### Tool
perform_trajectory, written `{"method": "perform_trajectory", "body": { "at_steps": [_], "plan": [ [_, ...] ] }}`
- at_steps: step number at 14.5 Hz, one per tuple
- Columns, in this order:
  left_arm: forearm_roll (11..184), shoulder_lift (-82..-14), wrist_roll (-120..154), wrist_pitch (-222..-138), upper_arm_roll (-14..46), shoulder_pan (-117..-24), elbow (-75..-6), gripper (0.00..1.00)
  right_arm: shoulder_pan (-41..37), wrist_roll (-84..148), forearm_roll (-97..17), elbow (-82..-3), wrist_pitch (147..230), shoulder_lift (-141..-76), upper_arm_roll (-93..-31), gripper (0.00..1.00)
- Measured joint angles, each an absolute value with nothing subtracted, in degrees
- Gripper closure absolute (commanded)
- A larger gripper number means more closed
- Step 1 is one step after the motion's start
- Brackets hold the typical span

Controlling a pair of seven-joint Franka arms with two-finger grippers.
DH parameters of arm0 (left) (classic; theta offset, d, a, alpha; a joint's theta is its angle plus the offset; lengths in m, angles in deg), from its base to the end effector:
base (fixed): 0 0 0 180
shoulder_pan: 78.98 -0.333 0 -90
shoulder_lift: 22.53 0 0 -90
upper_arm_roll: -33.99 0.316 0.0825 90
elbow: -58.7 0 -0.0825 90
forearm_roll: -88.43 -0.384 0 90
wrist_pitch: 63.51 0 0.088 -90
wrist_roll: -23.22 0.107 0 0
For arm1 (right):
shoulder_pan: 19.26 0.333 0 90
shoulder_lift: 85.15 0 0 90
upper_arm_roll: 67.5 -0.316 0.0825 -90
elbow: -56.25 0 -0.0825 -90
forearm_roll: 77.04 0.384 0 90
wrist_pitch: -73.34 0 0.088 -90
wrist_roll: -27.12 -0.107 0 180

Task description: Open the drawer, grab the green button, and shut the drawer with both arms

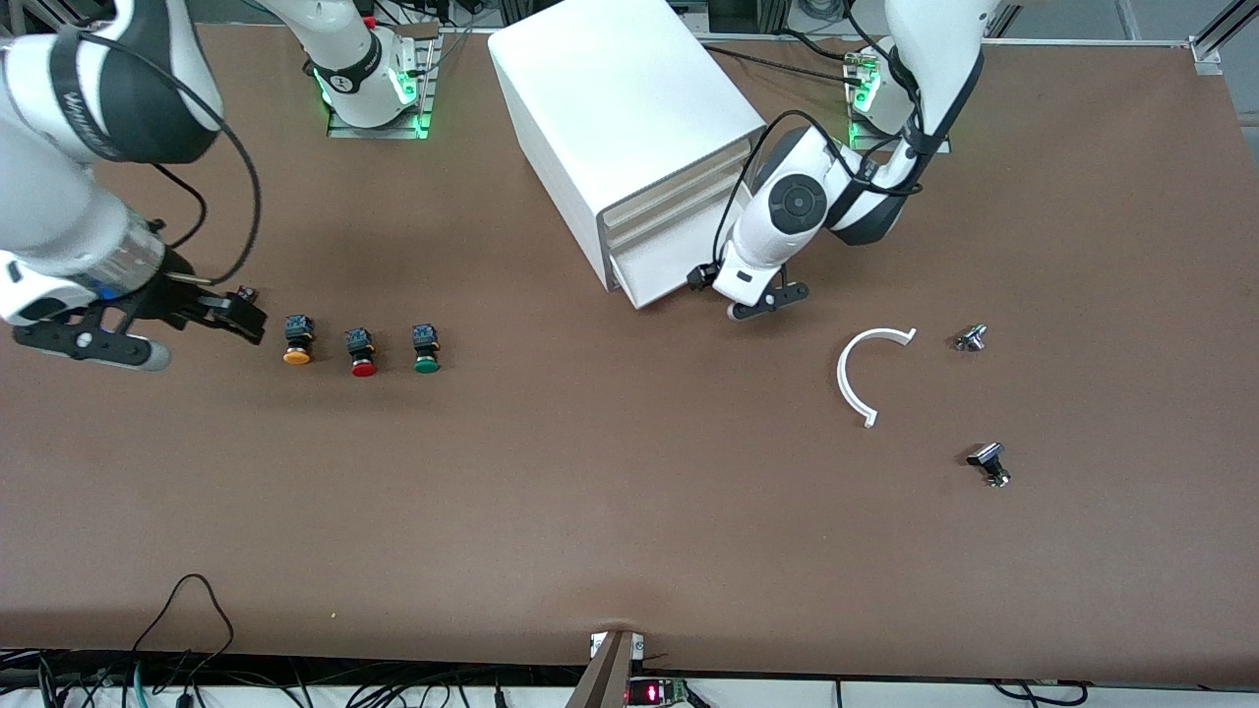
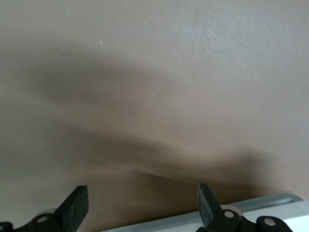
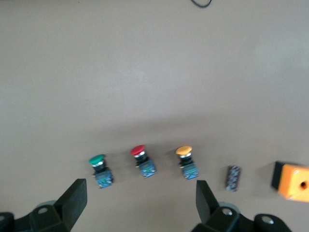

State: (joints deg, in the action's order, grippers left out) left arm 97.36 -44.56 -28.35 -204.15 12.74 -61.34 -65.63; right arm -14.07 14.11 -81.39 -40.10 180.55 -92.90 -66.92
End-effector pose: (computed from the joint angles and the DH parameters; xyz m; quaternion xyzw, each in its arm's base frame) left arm 0.4321 -0.3506 0.2200 0.9759 0.1805 -0.1104 0.0524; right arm 0.6091 0.0436 0.5196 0.9970 -0.0629 0.0325 0.0326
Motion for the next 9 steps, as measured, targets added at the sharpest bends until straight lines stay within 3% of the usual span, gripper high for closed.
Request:
{"method": "perform_trajectory", "body": {
  "at_steps": [5,9],
  "plan": [
    [97.2,-44.4,-28.8,-202.4,7.1,-60.0,-66.8,0.00,-16.0,23.5,-81.4,-38.5,176.5,-91.4,-64.8,0.00],
    [97.2,-44.1,-29.0,-202.7,7.1,-60.1,-67.1,0.00,-16.0,23.8,-81.4,-38.2,173.6,-91.4,-64.5,0.00]
  ]
}}
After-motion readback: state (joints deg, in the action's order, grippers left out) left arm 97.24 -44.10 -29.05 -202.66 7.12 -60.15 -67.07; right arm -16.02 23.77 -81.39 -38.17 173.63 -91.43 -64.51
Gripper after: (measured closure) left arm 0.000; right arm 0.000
